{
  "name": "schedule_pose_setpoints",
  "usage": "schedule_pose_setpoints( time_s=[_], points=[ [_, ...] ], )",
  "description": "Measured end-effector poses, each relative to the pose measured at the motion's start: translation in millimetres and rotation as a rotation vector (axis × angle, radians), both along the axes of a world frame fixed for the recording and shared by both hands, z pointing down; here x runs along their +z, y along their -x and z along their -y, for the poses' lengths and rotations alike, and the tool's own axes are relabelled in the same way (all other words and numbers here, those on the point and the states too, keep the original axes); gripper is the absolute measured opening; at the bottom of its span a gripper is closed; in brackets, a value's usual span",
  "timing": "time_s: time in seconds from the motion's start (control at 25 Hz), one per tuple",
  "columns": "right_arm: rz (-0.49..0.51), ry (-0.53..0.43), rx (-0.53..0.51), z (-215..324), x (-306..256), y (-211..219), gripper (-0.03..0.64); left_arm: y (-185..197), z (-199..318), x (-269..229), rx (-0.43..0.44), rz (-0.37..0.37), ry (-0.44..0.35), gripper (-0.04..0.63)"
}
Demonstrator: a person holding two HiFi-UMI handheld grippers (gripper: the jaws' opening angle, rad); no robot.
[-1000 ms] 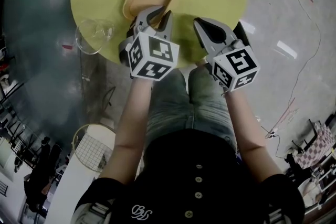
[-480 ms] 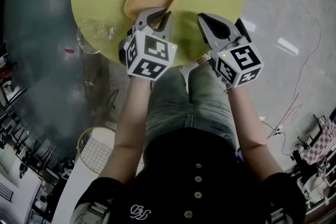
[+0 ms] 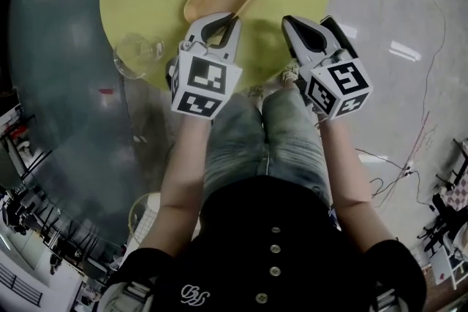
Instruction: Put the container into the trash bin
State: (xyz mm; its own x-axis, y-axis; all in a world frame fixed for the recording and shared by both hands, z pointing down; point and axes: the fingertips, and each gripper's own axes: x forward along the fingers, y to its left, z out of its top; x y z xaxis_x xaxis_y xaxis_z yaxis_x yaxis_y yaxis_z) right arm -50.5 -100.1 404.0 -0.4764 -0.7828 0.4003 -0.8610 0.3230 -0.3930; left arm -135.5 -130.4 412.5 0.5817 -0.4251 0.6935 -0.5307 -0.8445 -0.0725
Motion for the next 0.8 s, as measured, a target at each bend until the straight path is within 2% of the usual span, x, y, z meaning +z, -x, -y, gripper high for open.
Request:
schedule_pose_setpoints(
  time_s=[0.28, 0.48, 0.8],
  points=[
    [-0.012, -0.042, 0.137, -20.5, -15.4, -17.7, 0.005, -14.5, -13.0, -22.3, 0.110, -0.043, -0.058, 0.026],
    [-0.005, -0.039, 0.246, -42.6, -17.7, -38.5, 0.005, -31.2, -30.2, -27.4, 0.205, -0.049, -0.065, 0.026],
    [-0.029, -0.052, 0.430, -87.8, -33.2, -98.7, 0.005, -92.1, -59.6, -44.4, 0.383, -0.114, -0.076, 0.026]
  ],
)
